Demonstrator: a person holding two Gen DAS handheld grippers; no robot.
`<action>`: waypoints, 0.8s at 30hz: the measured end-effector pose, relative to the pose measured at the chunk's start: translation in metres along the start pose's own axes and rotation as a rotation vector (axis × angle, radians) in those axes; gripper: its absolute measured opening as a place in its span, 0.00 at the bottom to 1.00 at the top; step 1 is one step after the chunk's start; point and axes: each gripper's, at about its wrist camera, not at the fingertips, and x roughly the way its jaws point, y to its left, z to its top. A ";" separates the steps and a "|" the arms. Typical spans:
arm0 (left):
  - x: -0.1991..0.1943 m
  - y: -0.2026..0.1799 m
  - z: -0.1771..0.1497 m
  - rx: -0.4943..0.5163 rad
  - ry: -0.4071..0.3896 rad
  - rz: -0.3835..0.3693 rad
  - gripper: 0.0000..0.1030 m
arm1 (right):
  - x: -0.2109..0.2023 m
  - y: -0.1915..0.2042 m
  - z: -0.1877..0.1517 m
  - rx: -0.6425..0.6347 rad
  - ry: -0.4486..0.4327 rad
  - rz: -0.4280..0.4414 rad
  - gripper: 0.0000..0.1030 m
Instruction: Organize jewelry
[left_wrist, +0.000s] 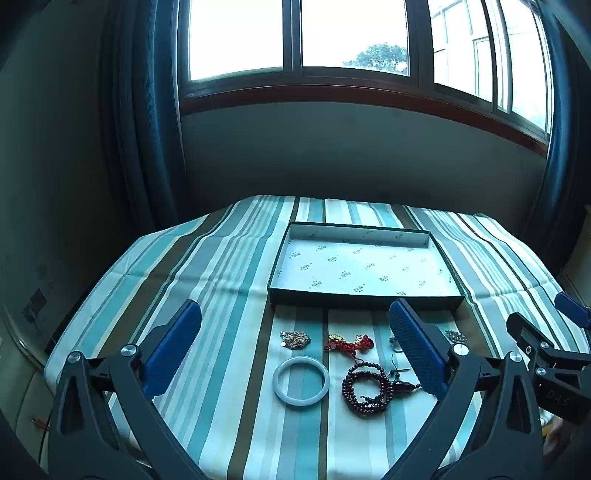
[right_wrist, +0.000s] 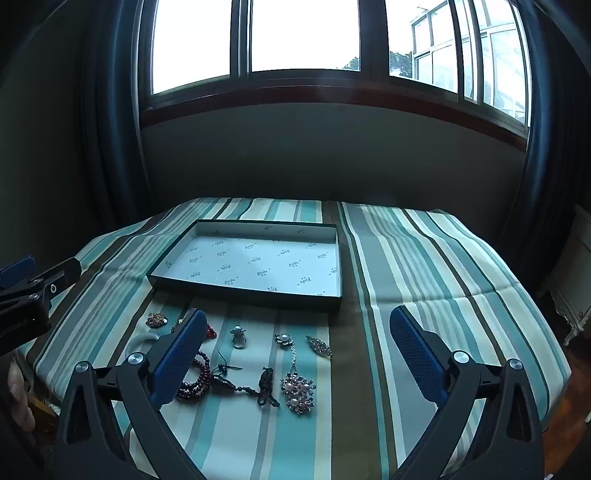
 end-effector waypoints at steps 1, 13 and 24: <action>0.000 0.000 0.000 0.000 -0.003 -0.001 0.98 | 0.000 0.001 0.000 -0.001 -0.002 -0.001 0.96; 0.000 -0.001 -0.001 0.014 -0.003 0.008 0.98 | -0.001 0.005 0.000 -0.010 -0.002 -0.007 0.96; 0.000 0.001 -0.002 0.013 0.004 0.004 0.98 | -0.001 0.003 0.000 -0.014 -0.003 -0.005 0.96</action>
